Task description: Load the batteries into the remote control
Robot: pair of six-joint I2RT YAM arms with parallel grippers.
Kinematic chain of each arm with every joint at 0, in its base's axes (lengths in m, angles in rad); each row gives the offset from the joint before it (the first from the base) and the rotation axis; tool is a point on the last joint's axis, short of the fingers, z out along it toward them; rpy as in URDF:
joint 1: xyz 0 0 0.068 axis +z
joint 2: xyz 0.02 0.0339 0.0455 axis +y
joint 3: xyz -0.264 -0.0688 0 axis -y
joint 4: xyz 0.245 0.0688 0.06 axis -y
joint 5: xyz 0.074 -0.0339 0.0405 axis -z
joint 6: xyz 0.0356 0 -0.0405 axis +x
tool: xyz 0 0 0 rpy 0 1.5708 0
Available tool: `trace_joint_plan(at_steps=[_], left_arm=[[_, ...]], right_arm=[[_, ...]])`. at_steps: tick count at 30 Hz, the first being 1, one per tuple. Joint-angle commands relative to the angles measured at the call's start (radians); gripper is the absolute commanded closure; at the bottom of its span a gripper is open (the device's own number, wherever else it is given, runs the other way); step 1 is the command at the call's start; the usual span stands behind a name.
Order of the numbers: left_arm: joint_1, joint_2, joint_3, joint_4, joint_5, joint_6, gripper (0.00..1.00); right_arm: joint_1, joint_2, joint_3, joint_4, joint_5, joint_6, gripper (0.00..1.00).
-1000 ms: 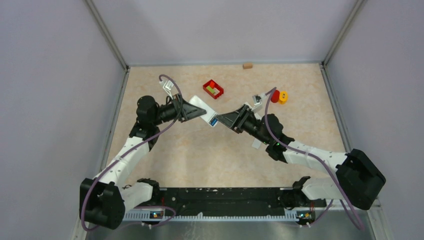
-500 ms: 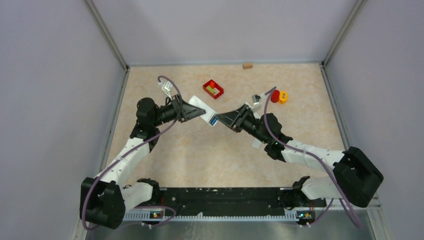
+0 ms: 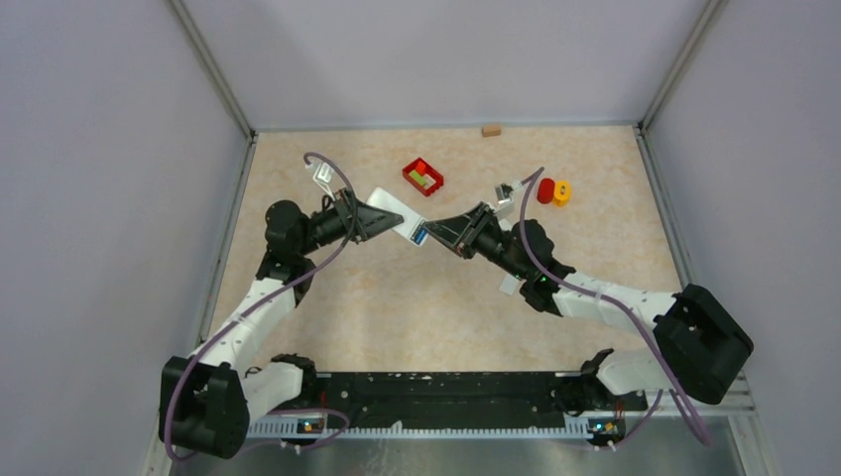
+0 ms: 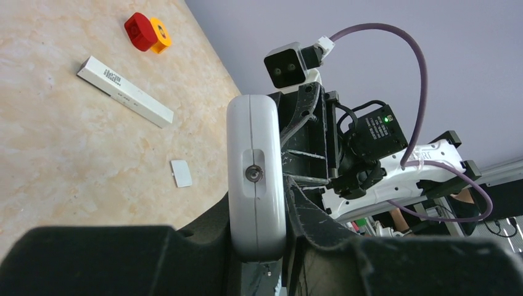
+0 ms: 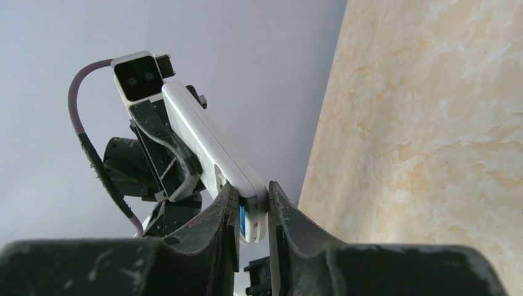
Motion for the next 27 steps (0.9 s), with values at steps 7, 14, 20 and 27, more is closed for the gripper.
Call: trace_joint_plan(at_steps=[7, 14, 20, 27], left_arm=[[-0.022, -0.075, 0.027, -0.073, -0.050, 0.107, 1.00], [-0.014, -0.063, 0.040, -0.165, -0.156, 0.151, 1.00], [0.001, -0.055, 0.043, -0.237, -0.194, 0.178, 1.00], [0.027, -0.080, 0.049, -0.386, -0.275, 0.257, 1.00]], right_arm=[[-0.026, -0.080, 0.013, -0.088, -0.017, -0.128, 0.45], [-0.066, -0.305, 0.064, -0.362, -0.047, -0.391, 0.25], [-0.091, -0.305, 0.217, -0.836, -0.009, -0.780, 0.23], [-0.097, -0.127, 0.331, -1.192, 0.159, -1.046, 0.24]])
